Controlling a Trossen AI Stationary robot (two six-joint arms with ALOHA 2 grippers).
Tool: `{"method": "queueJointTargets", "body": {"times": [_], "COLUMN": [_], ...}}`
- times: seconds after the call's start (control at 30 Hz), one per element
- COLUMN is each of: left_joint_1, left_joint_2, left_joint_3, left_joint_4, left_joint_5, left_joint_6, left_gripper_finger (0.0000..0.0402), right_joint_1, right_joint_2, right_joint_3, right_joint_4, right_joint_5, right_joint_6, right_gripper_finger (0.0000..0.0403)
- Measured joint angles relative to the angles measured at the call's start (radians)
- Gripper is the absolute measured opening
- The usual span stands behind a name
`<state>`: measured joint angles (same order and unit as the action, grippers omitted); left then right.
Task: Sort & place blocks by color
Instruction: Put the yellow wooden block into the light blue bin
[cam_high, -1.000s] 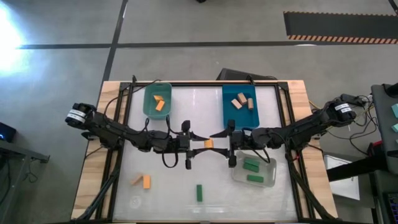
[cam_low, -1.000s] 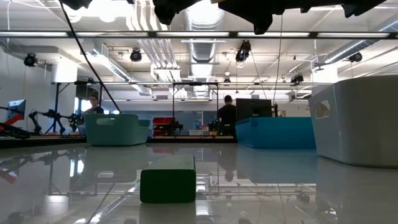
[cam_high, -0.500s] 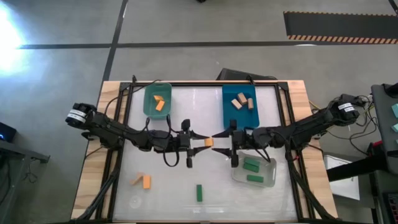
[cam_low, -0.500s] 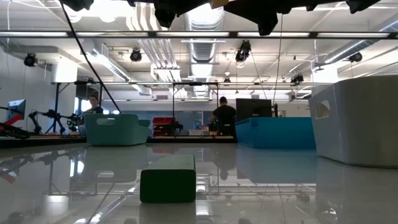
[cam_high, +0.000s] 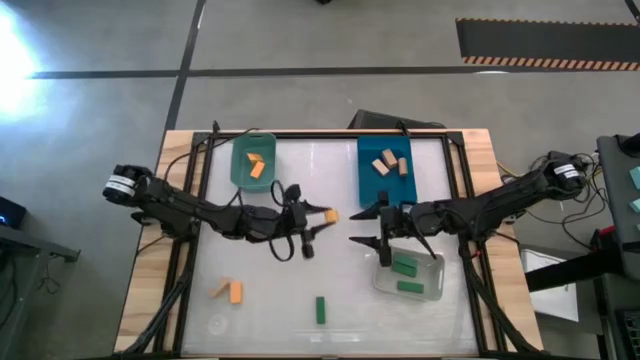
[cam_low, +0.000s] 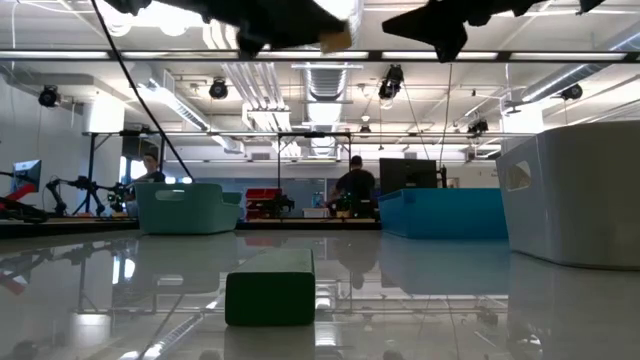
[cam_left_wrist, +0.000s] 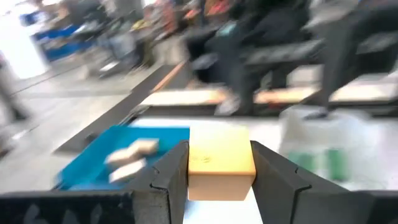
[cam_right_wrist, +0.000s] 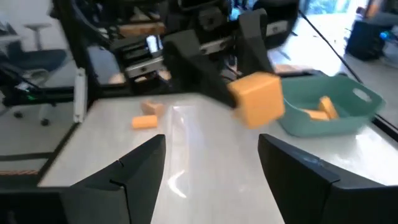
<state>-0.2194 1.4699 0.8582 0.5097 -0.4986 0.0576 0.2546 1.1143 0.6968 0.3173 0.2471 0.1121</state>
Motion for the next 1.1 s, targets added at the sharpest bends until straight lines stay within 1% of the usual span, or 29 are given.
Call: {"method": "queueJointTargets", "body": {"times": [0.13,0.27,0.43,0.57,0.6,0.7,0.83,0.97,1.1], "left_joint_1": [0.063,0.168,0.357,0.55,0.599,0.74,0.867,0.921,0.928], "left_joint_2": [-0.055,-0.093,-0.111,-0.111,-0.111,-0.111,-0.111,-0.094,-0.061], "left_joint_3": [0.008,0.02,0.035,0.037,0.035,0.029,0.024,0.024,0.025], "left_joint_4": [-0.217,-0.448,-0.71,-0.842,-0.86,-0.899,-0.894,-0.894,-0.876], "left_joint_5": [-0.09,-0.121,-0.123,-0.108,-0.089,0.01,0.123,0.147,0.149], "left_joint_6": [-0.094,-0.213,-0.308,-0.34,-0.351,-0.366,-0.366,-0.366,-0.362], "left_gripper_finger": [0.0125,0.0125,0.0125,0.0125,0.0125,0.0125,0.0125,0.0125,0.0125], "right_joint_1": [0.0,0.0,0.0,0.0,0.0,0.0,0.0,0.0,0.0], "right_joint_2": [-0.067,-0.119,-0.148,-0.148,-0.146,-0.144,-0.144,-0.143,-0.143], "right_joint_3": [0.0,0.0,0.0,0.0,0.0,0.0,0.0,0.0,0.0], "right_joint_4": [-0.134,-0.235,-0.281,-0.283,-0.283,-0.285,-0.284,-0.287,-0.291], "right_joint_5": [0.054,0.076,0.077,0.077,0.077,0.078,0.077,0.078,0.078], "right_joint_6": [0.046,0.083,0.098,0.098,0.098,0.098,0.097,0.096,0.093], "right_gripper_finger": [0.0245,0.0237,0.0231,0.023,0.0231,0.023,0.0229,0.0228,0.0228]}}
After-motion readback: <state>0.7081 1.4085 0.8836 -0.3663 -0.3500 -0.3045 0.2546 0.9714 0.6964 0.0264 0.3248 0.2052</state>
